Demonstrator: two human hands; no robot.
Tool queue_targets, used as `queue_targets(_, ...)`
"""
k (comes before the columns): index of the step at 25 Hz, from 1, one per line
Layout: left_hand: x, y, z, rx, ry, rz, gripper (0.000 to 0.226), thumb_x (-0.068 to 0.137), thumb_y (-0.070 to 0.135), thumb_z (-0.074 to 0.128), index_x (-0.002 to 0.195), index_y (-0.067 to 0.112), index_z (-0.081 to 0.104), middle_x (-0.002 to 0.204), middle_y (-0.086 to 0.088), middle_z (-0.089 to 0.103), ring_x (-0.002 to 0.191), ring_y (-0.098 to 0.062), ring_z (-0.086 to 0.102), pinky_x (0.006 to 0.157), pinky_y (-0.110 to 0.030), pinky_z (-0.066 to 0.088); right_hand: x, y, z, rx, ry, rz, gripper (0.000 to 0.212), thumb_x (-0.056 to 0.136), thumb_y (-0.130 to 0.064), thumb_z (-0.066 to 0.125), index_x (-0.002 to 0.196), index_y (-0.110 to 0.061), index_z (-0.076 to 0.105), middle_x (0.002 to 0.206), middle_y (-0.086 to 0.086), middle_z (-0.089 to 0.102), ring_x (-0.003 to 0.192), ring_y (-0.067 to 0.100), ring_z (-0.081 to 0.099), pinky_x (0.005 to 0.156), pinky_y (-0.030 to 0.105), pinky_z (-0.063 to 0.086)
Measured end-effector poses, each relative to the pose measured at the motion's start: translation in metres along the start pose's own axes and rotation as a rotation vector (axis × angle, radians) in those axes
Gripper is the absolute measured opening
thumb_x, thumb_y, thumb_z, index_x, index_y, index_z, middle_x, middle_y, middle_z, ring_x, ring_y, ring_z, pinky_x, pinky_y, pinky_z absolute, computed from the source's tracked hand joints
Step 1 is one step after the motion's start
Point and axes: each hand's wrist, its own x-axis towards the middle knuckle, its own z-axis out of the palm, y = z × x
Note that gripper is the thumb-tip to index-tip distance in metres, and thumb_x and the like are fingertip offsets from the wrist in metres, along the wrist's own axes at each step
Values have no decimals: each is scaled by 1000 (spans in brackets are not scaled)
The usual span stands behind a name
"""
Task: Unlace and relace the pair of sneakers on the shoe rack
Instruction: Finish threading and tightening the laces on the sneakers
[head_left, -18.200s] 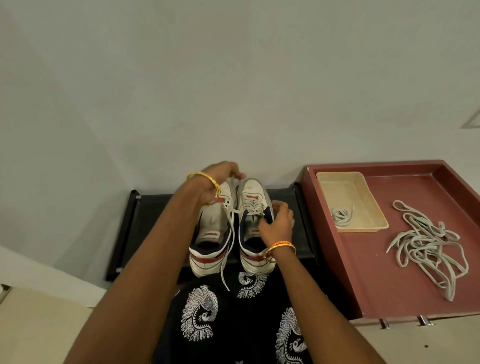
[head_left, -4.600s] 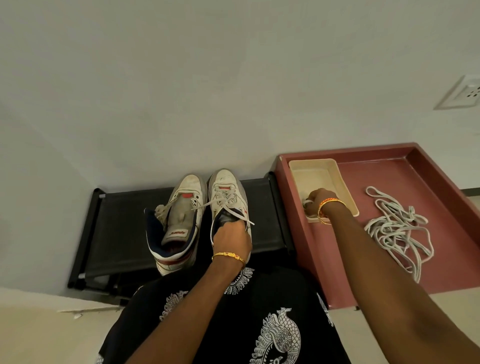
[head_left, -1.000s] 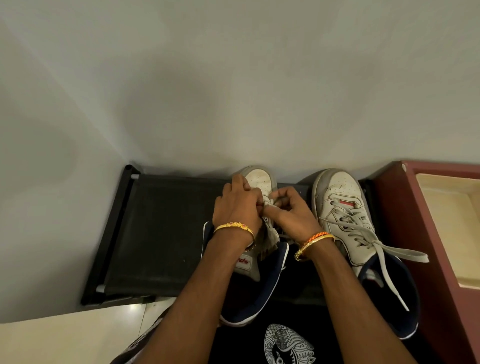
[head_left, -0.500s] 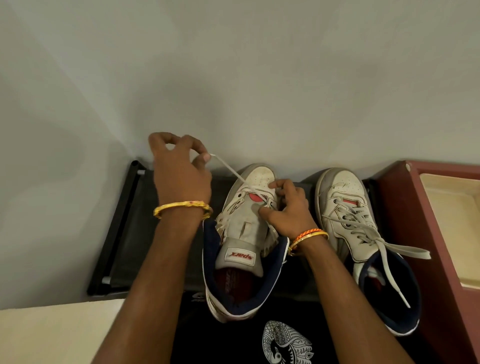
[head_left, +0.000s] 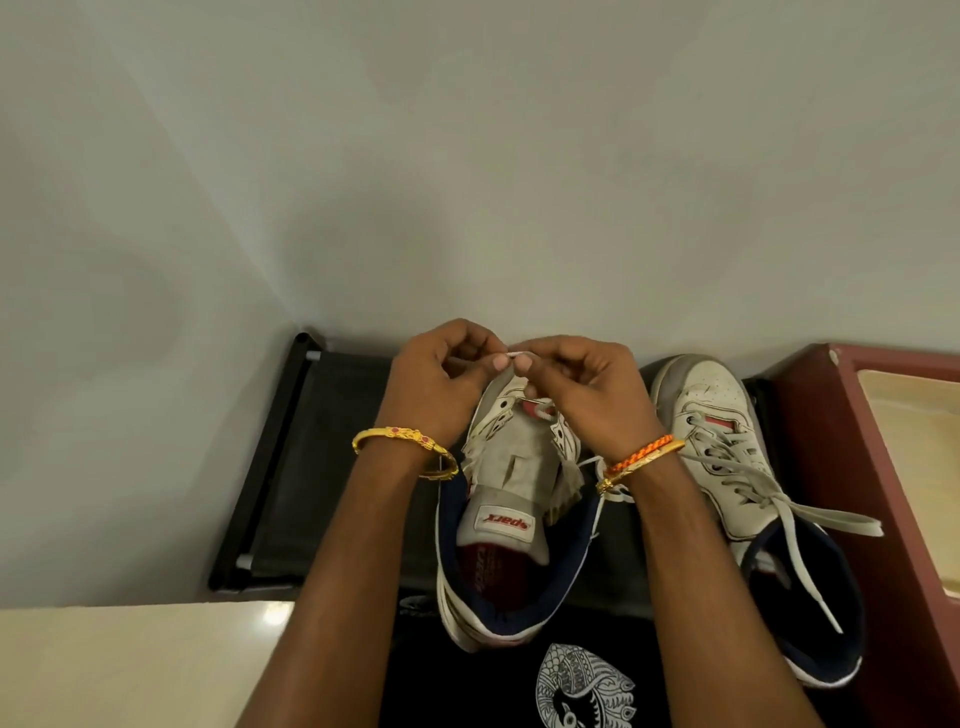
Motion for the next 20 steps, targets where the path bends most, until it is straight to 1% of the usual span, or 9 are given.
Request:
queue_targets(2, 0, -10, 4, 30, -41, -53, 11, 83, 11, 67, 80, 21, 64, 77, 7, 65, 75, -5, 60, 68, -13, 48, -1, 10, 0, -16, -21, 78, 14, 86, -6, 65, 84, -17, 73, 72, 21, 68, 63, 19, 61, 67, 37, 53)
queue_targets(4, 2, -20, 7, 33, -58, -140, 5, 84, 12, 67, 84, 18, 67, 80, 6, 66, 75, -5, 60, 72, -16, 50, 0, 22, 2, -178, -1, 107, 10, 84, -7, 67, 85, -13, 75, 74, 14, 70, 69, 19, 63, 72, 33, 53)
queue_targets(6, 7, -32, 12, 47, -91, -283, 6, 86, 16, 65, 92, 15, 68, 89, 1, 68, 82, -12, 62, 82, -26, 51, 4, 33, 3, -396, 56, 166, 7, 83, -13, 69, 86, -13, 76, 76, 2, 70, 75, 15, 63, 71, 18, 49)
queue_targets(7, 10, -37, 14, 67, -128, -359, 10, 87, 17, 64, 95, 15, 69, 94, -3, 68, 87, -17, 63, 86, -31, 51, 5, 37, 3, -477, 76, 209, 8, 83, -16, 69, 87, -14, 75, 78, -2, 68, 80, 13, 61, 72, 16, 46)
queue_targets(9, 16, -44, 19, 83, -183, -461, 12, 87, 16, 64, 98, 13, 70, 100, -7, 68, 97, -24, 64, 92, -39, 51, 7, 46, 5, -634, 77, 237, 9, 84, -22, 67, 88, -18, 74, 92, 0, 66, 97, 18, 56, 83, 25, 44)
queue_targets(10, 18, -45, 22, 89, -191, -478, 13, 87, 13, 64, 98, 12, 71, 101, -9, 68, 99, -26, 64, 93, -40, 51, 7, 48, 6, -710, 62, 232, 10, 85, -25, 66, 89, -20, 73, 100, 3, 61, 105, 22, 50, 87, 30, 41)
queue_targets(12, 21, -46, 25, 114, -185, -481, 14, 85, 9, 67, 97, 12, 71, 103, -9, 69, 100, -27, 64, 94, -40, 51, 5, 48, 11, -747, 78, 244, 13, 86, -27, 65, 92, -19, 73, 109, 6, 50, 111, 25, 40, 90, 35, 38)
queue_targets(16, 22, -49, 26, 152, -172, -467, 16, 82, 11, 71, 98, 13, 72, 102, -8, 69, 94, -22, 65, 92, -35, 52, 4, 43, 15, -801, 95, 270, 14, 86, -28, 64, 95, -20, 72, 116, 4, 43, 114, 25, 37, 91, 35, 33)
queue_targets(20, 20, -51, 25, 138, -160, -438, 17, 81, 10, 71, 98, 12, 71, 96, -4, 69, 80, -15, 62, 80, -25, 53, 3, 43, 21, -826, 70, 311, 16, 86, -29, 63, 94, -18, 71, 117, 4, 43, 115, 26, 35, 92, 36, 32)
